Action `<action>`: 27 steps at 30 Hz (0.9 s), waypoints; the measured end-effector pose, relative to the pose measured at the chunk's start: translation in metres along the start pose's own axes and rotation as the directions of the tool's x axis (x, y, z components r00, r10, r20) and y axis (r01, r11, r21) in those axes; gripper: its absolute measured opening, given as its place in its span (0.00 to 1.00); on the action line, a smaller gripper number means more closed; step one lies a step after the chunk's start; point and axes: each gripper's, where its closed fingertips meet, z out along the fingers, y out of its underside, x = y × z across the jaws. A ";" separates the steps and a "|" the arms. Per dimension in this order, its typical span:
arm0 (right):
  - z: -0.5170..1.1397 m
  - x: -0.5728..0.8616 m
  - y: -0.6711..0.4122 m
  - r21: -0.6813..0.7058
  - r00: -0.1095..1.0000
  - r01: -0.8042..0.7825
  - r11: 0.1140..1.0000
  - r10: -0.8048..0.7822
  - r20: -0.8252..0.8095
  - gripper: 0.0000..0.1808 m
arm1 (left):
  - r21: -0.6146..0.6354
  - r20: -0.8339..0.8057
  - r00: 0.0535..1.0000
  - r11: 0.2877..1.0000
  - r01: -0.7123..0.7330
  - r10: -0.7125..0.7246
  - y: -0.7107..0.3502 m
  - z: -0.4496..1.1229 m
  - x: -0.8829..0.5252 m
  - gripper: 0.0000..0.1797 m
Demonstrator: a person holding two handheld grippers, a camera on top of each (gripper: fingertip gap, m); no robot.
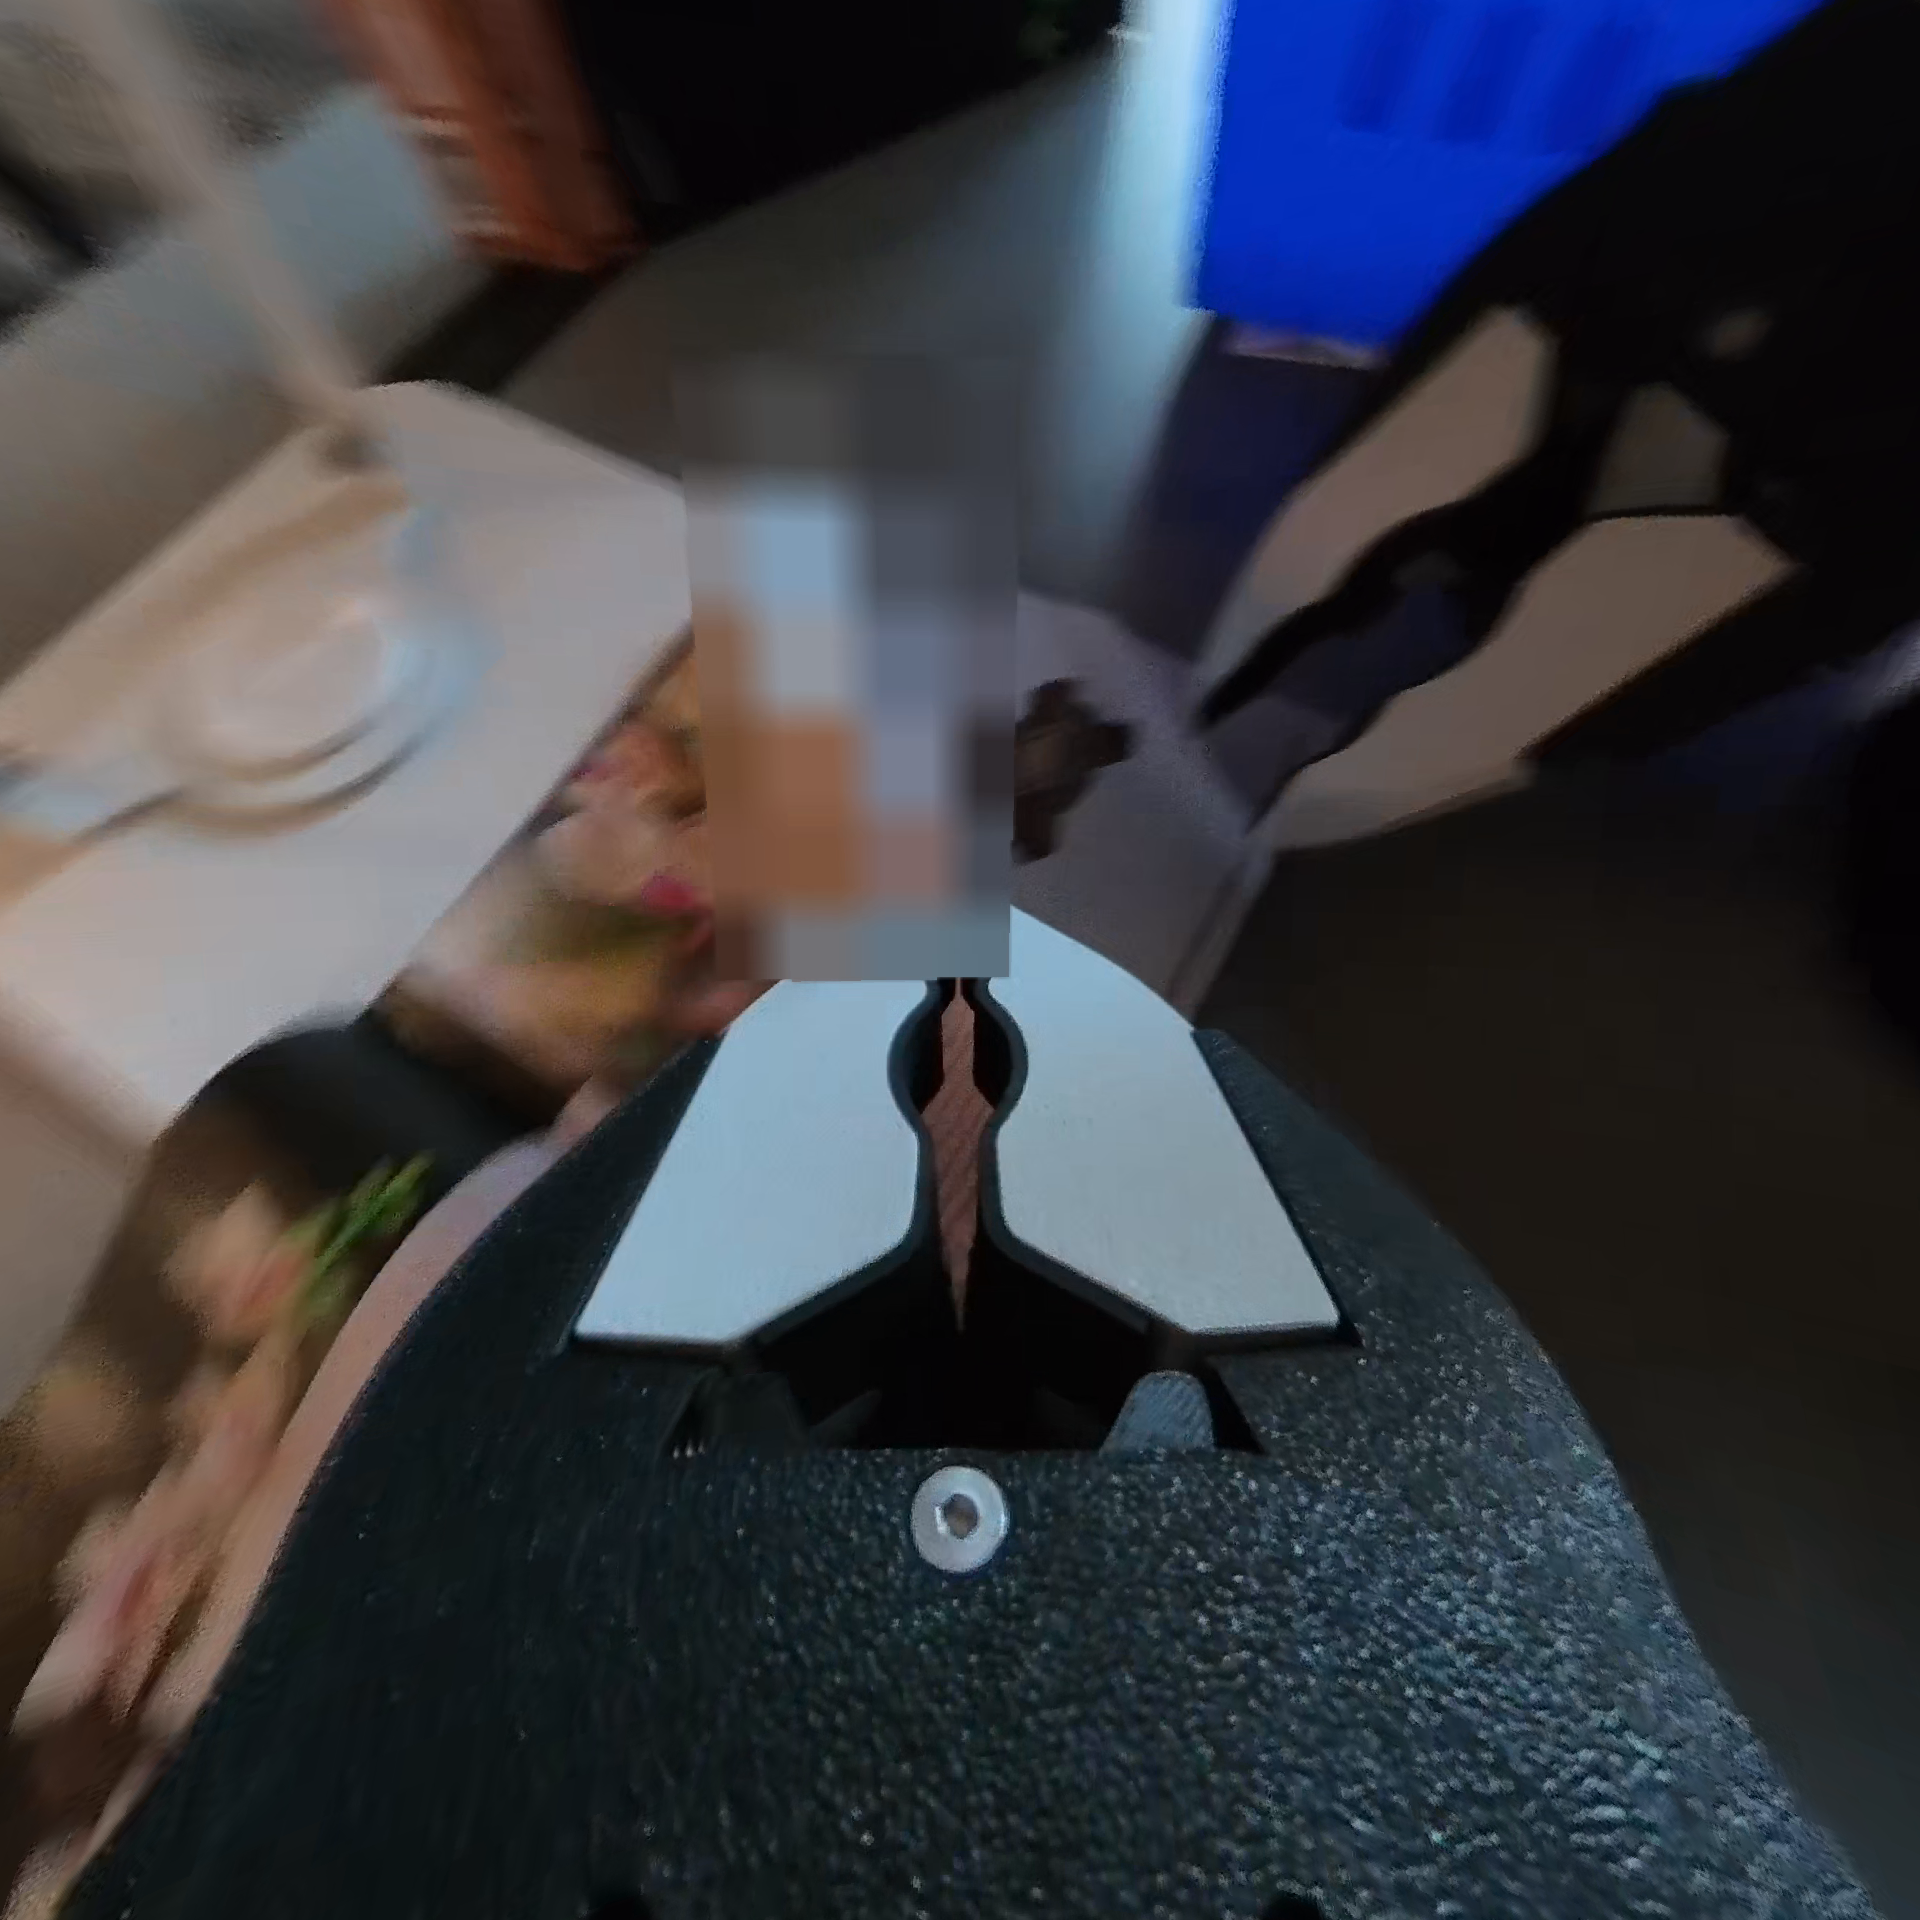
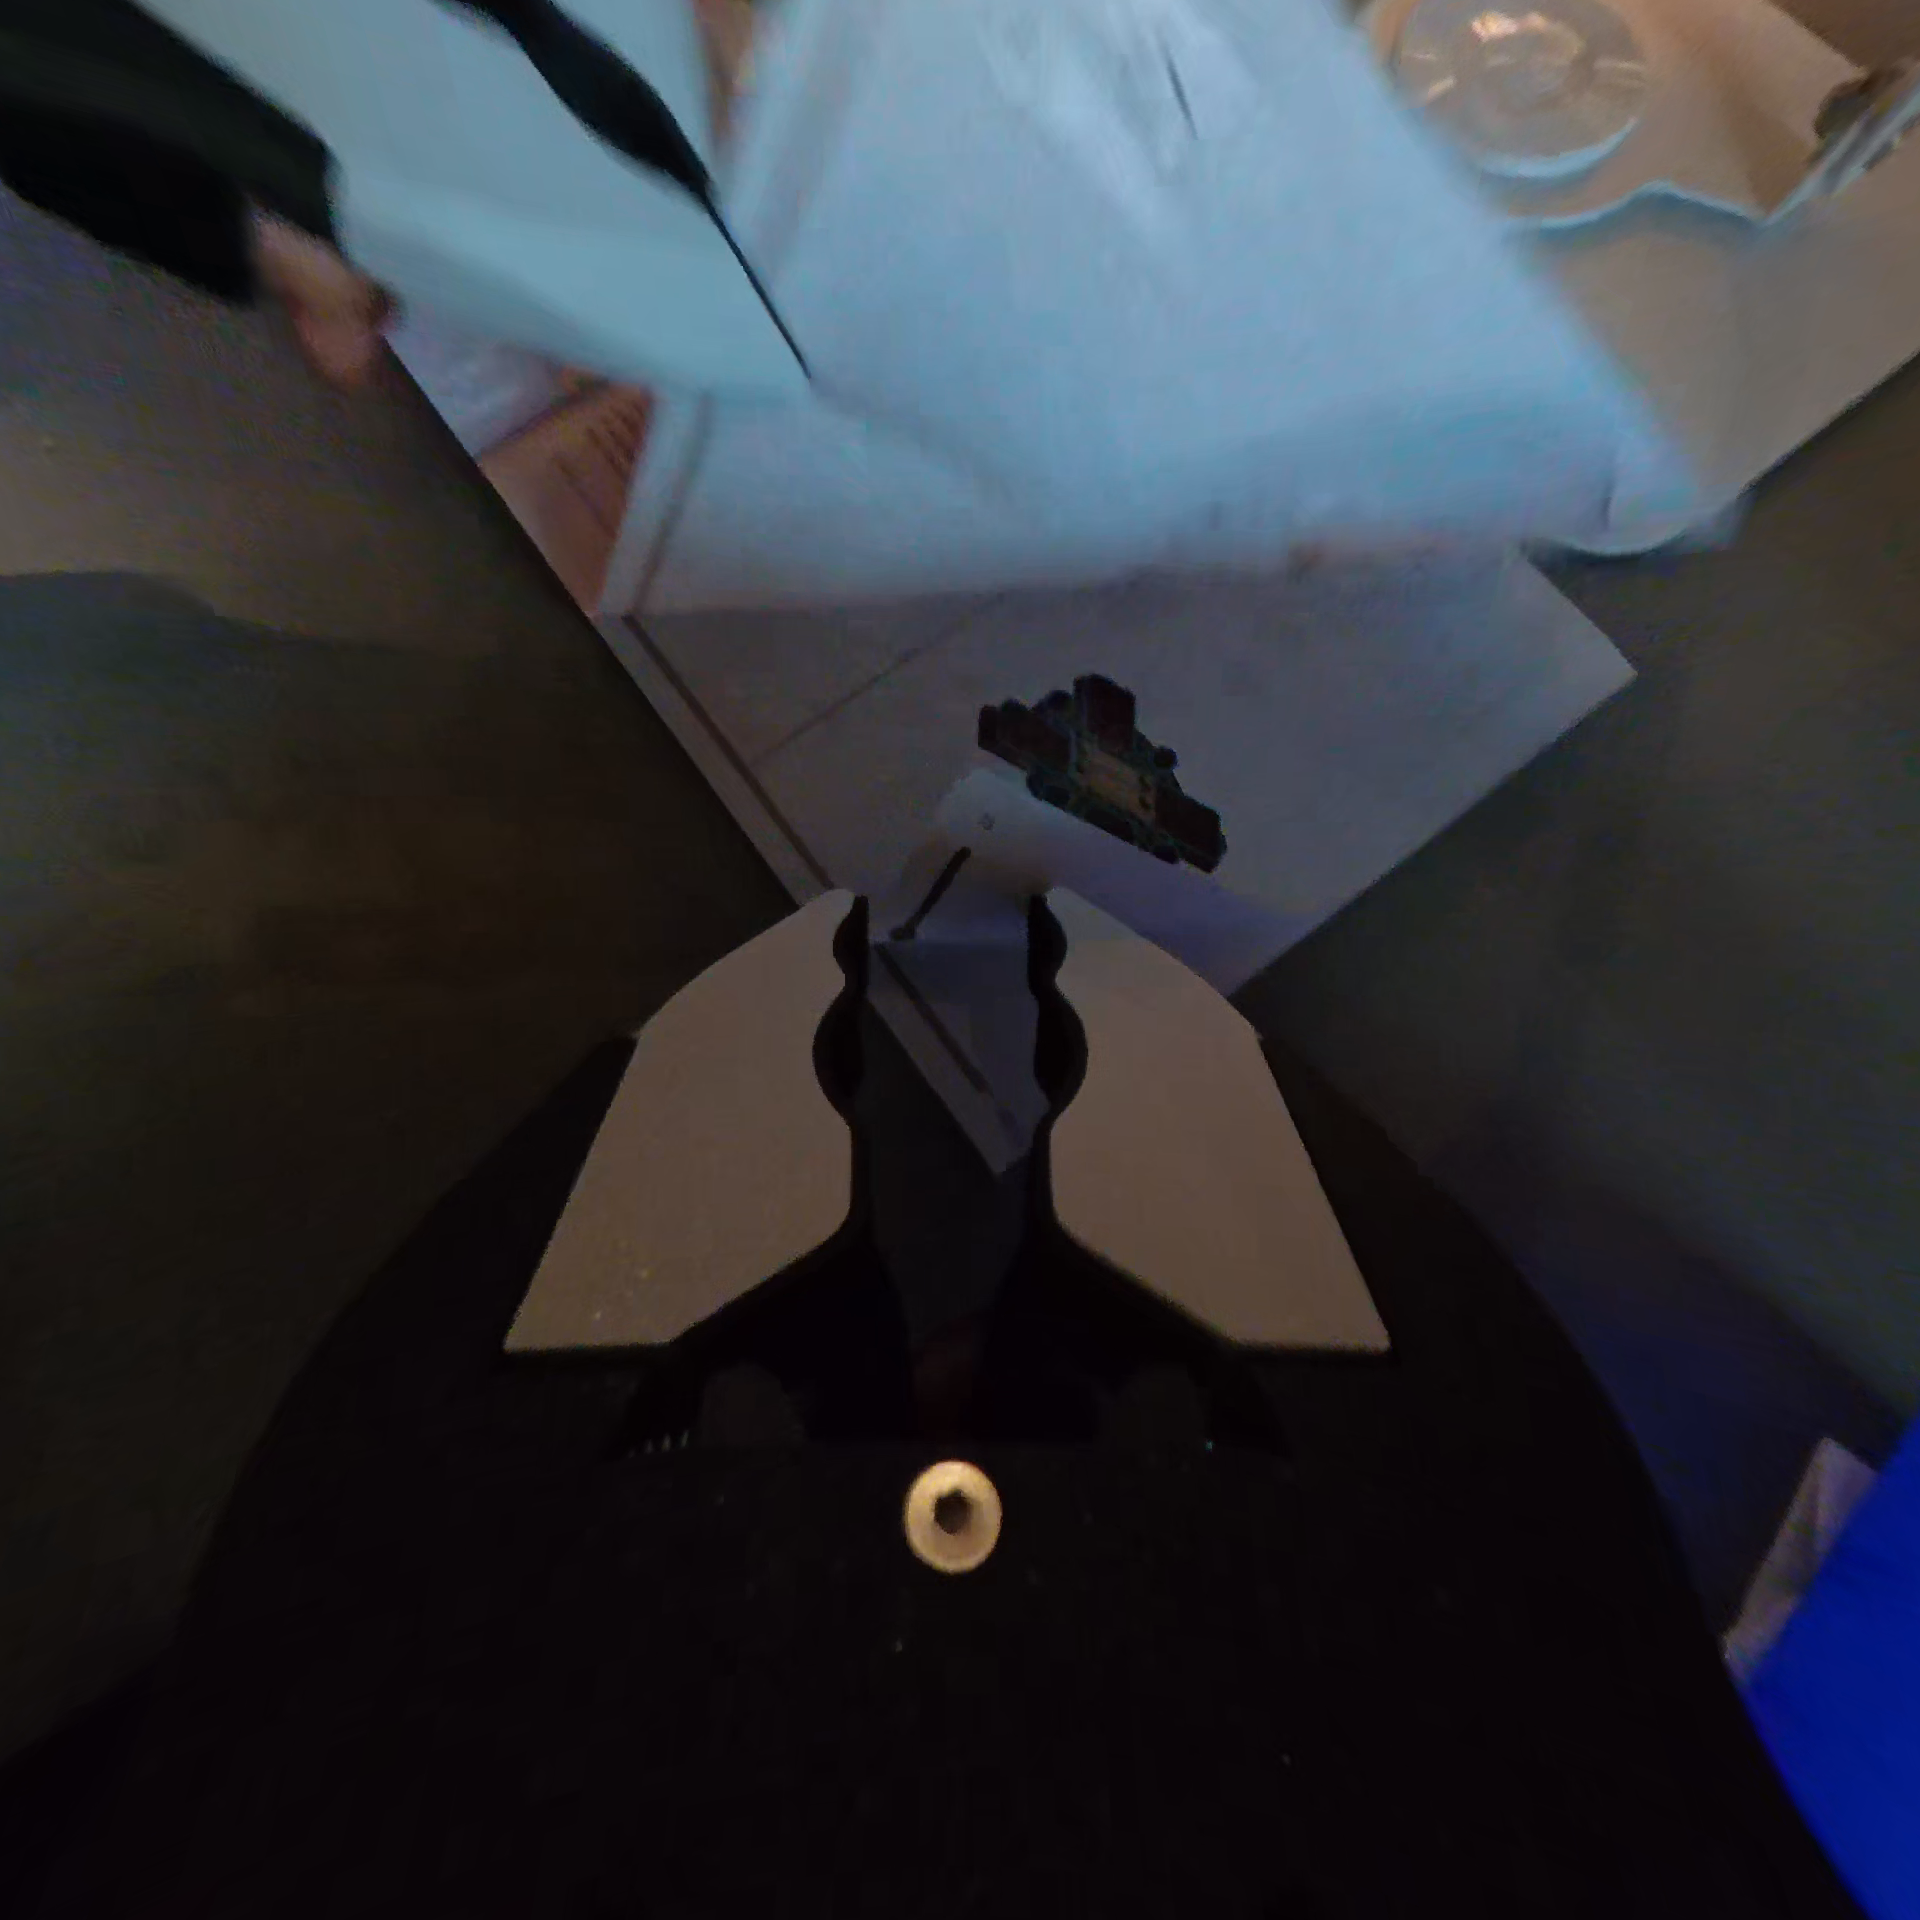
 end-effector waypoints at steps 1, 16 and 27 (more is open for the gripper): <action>-0.001 0.000 0.002 -0.008 1.000 -0.005 1.000 0.004 -0.009 0.16 | 0.009 0.043 0.999 1.000 0.012 -0.012 0.001 -0.006 -0.007 0.00; -0.029 0.020 0.013 -0.120 0.977 -0.013 0.993 -0.014 -0.215 0.17 | 0.044 0.424 0.882 0.977 0.207 -0.206 0.075 -0.097 -0.067 0.00; 0.016 0.012 -0.004 -0.096 0.983 -0.080 0.992 0.063 -0.172 0.19 | -0.126 0.597 0.797 0.972 0.199 -0.086 0.120 -0.119 -0.084 0.00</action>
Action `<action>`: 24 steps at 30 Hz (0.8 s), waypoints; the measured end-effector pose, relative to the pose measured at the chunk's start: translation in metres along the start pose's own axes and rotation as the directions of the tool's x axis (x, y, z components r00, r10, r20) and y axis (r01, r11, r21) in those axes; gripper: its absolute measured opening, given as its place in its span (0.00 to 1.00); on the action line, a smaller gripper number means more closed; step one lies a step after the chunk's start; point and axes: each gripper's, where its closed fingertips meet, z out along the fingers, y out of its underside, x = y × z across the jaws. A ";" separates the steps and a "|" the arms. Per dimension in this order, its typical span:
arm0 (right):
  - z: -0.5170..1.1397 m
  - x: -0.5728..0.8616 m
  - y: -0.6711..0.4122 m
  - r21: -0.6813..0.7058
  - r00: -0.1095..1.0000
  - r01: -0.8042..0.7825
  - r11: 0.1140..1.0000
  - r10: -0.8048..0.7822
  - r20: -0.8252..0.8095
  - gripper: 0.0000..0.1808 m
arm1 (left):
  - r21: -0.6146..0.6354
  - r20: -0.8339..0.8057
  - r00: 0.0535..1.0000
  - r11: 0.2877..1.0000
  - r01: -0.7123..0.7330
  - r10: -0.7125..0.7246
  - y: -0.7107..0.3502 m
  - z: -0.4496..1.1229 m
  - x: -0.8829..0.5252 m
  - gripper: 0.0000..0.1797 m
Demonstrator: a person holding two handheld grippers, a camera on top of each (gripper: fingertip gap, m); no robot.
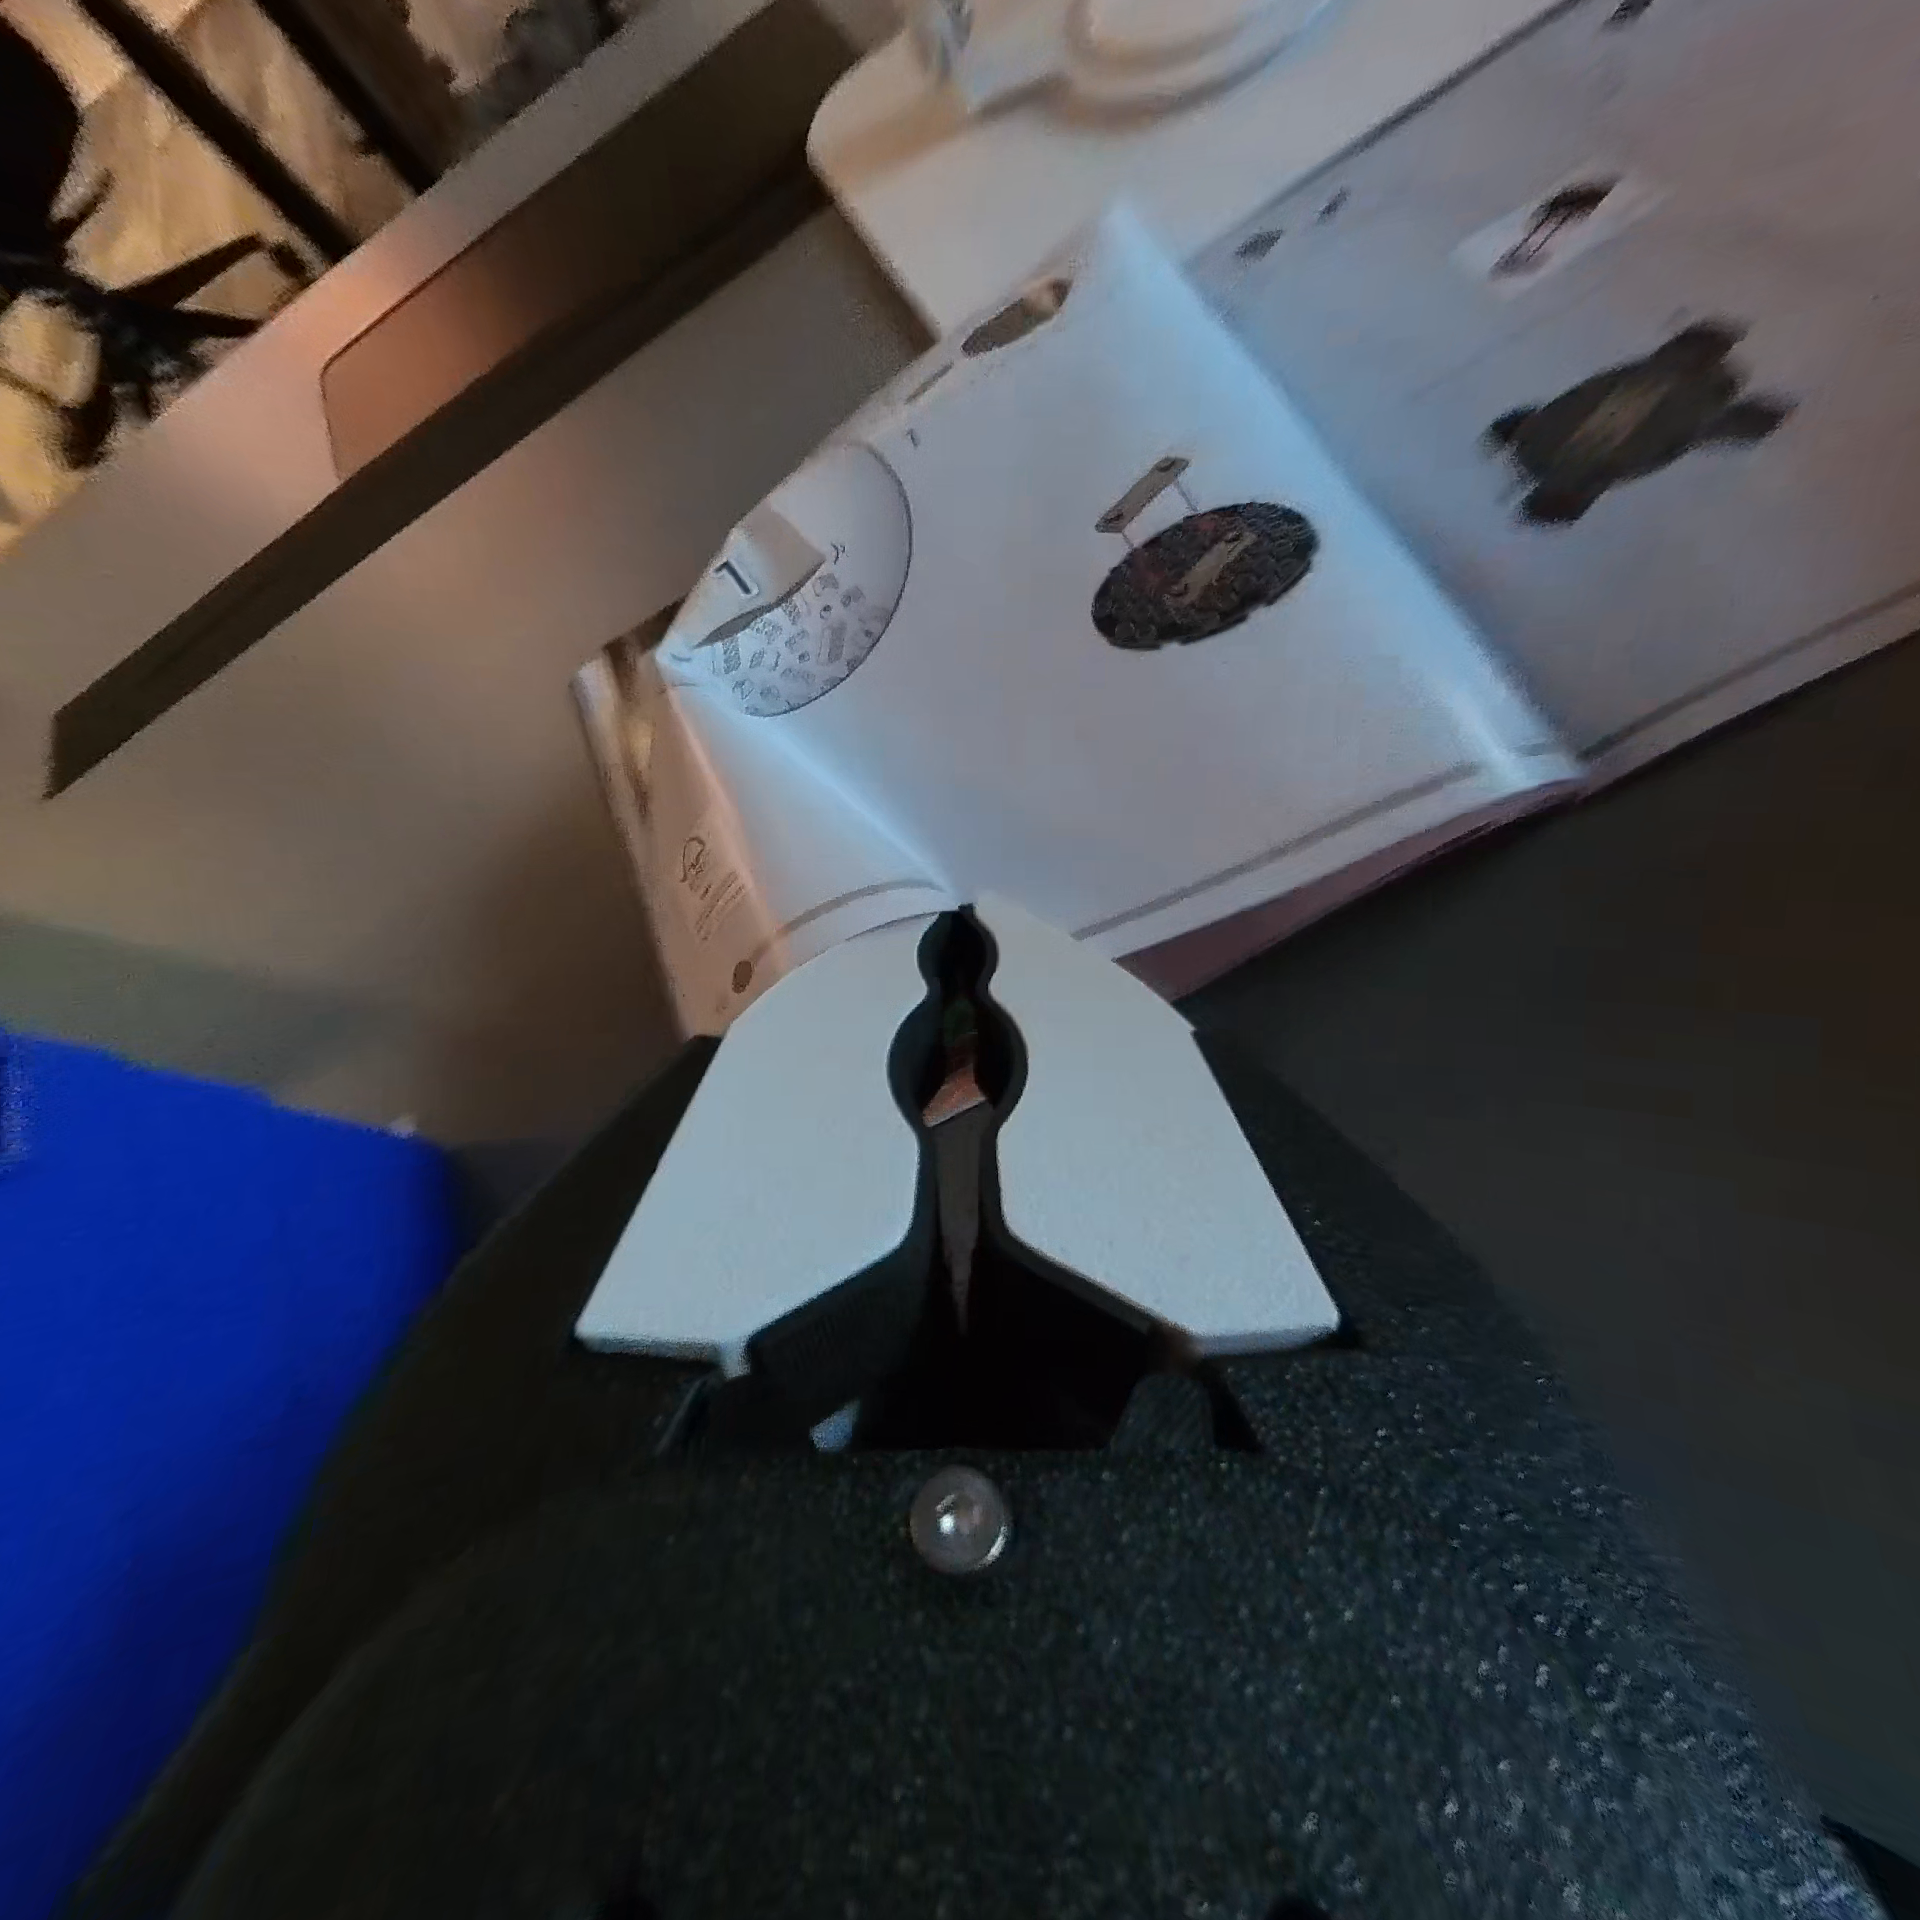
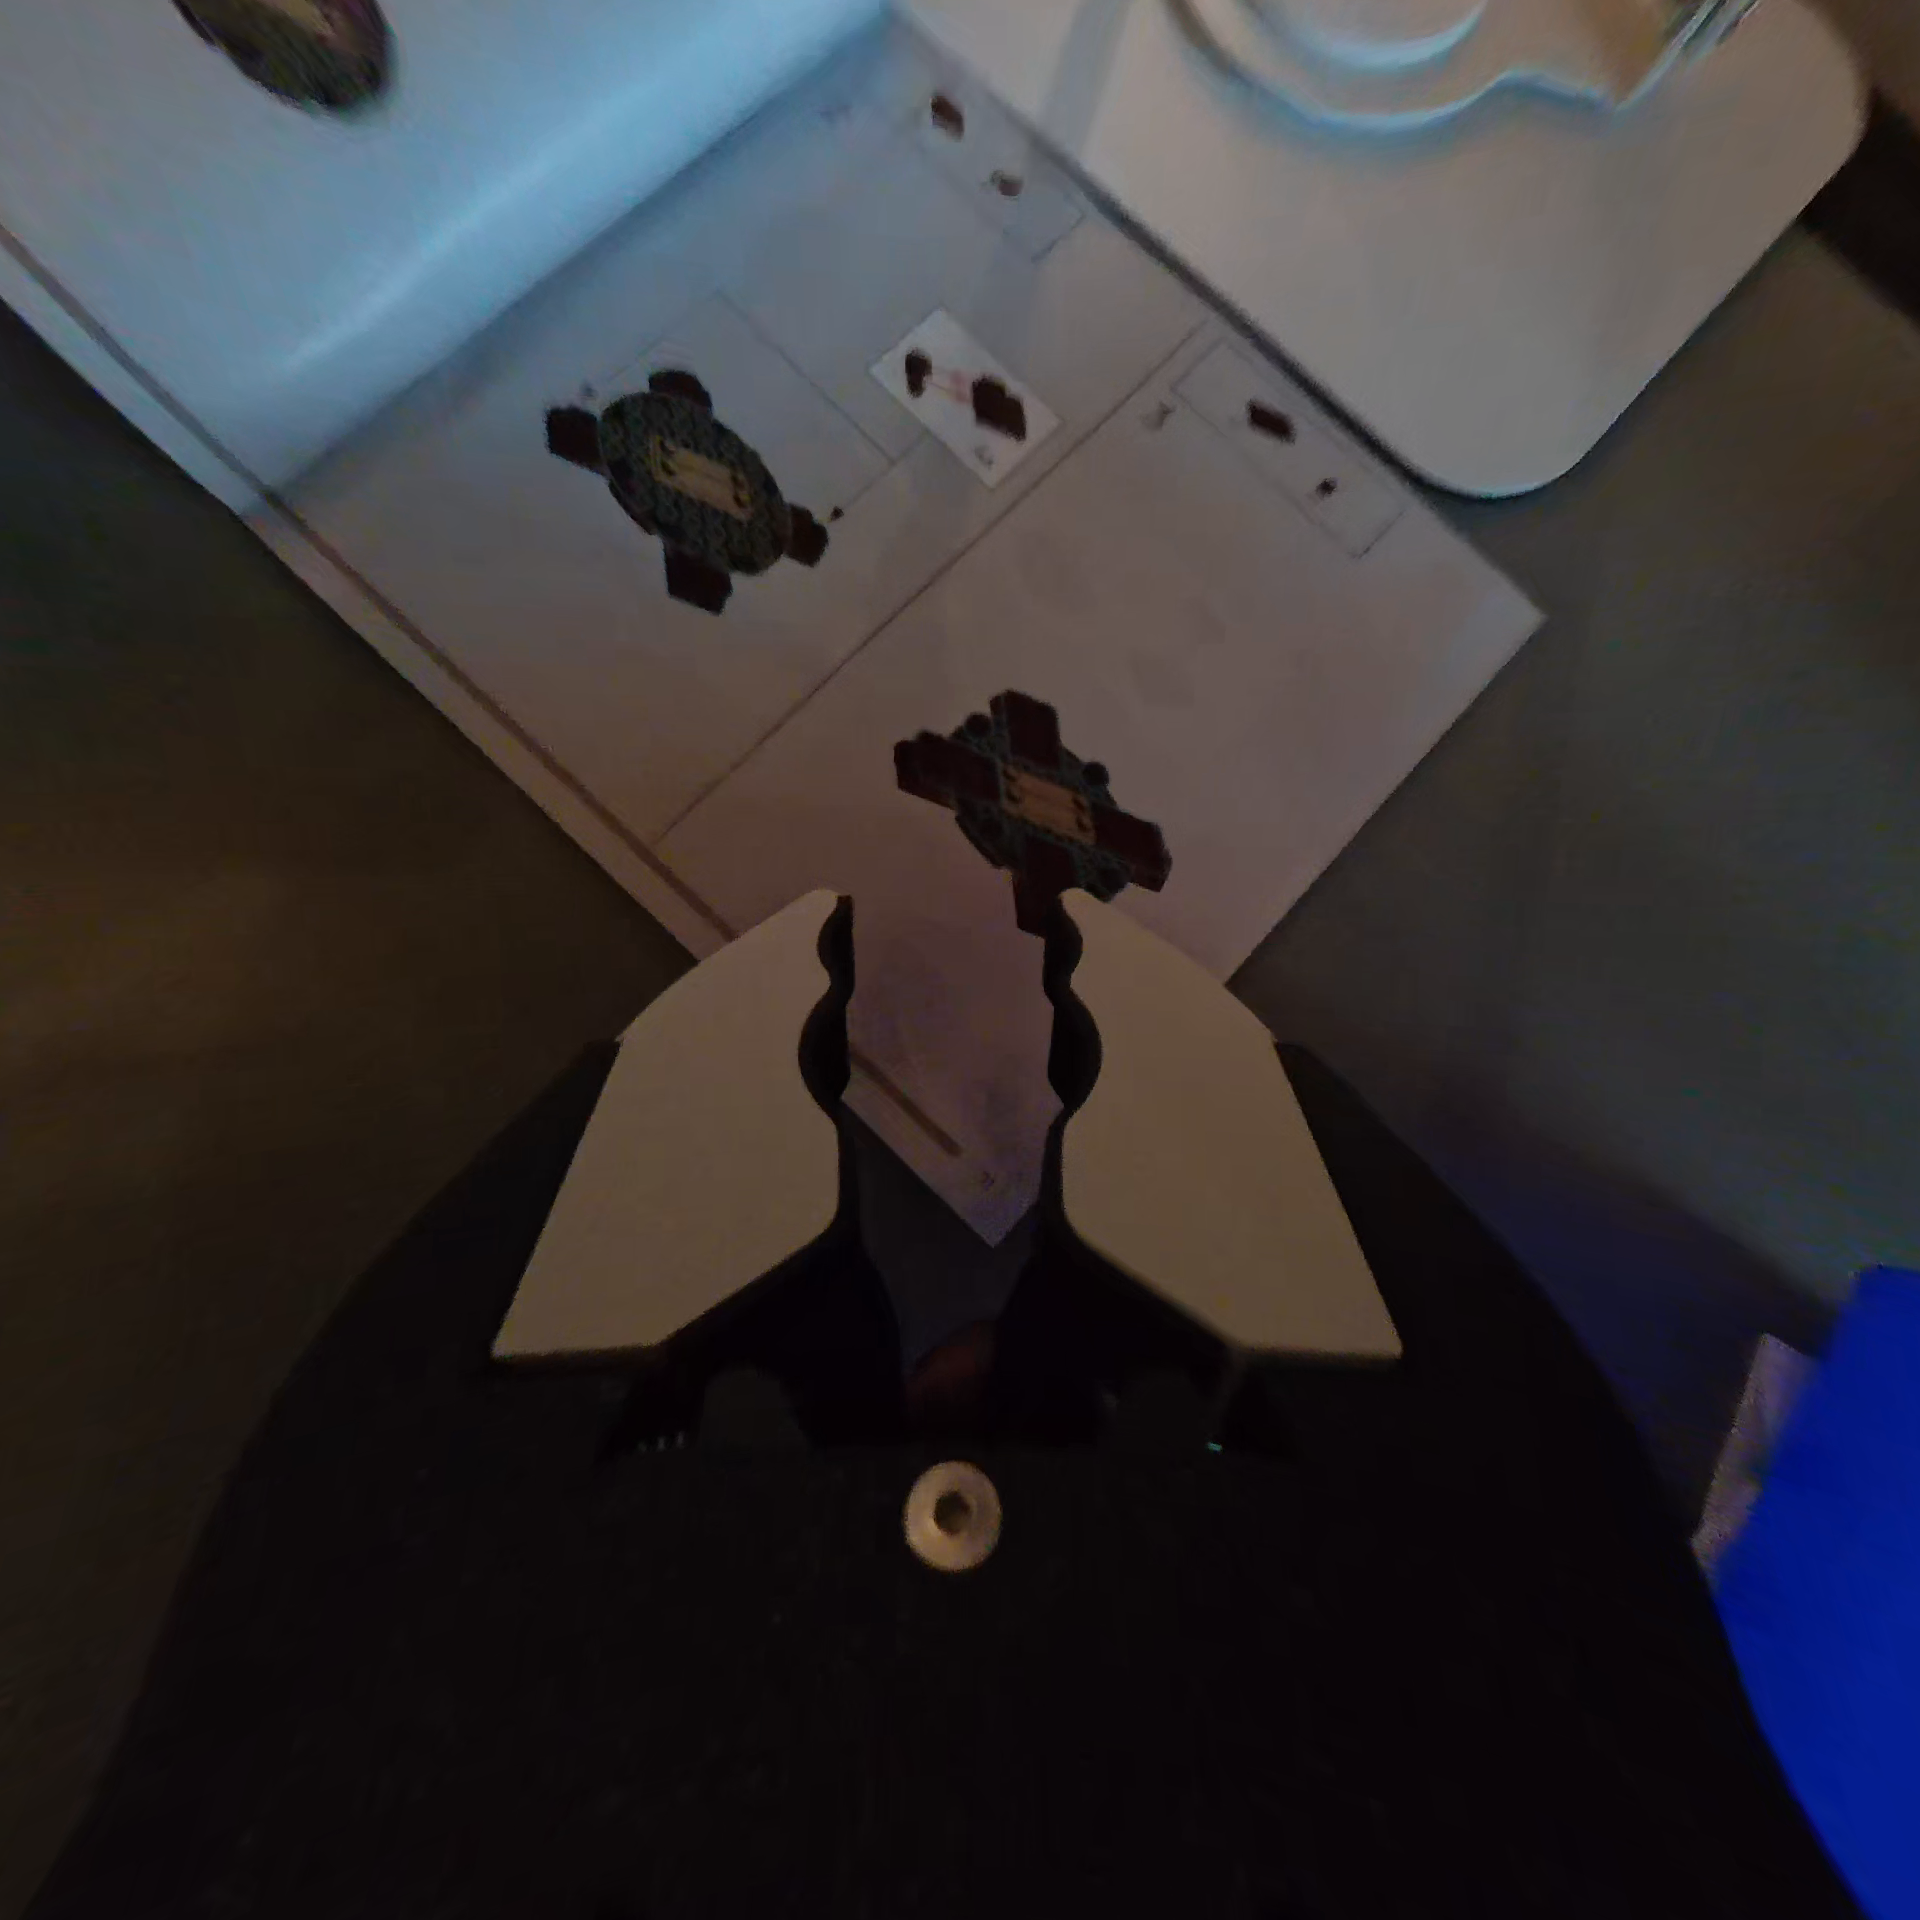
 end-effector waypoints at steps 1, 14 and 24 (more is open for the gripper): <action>0.003 0.000 0.003 -0.018 1.000 0.009 1.000 -0.009 -0.008 0.19 | -0.013 0.018 1.000 1.000 -0.016 0.016 0.003 0.000 -0.002 0.00; 0.007 0.005 0.007 -0.039 0.998 -0.043 0.998 0.045 0.047 0.21 | -0.179 0.033 0.989 0.974 -0.139 0.147 0.030 -0.002 0.005 0.01; 0.007 0.006 0.008 -0.059 0.998 -0.051 0.997 0.053 0.038 0.21 | -0.135 0.206 0.975 0.989 -0.061 0.088 0.003 -0.051 -0.031 0.33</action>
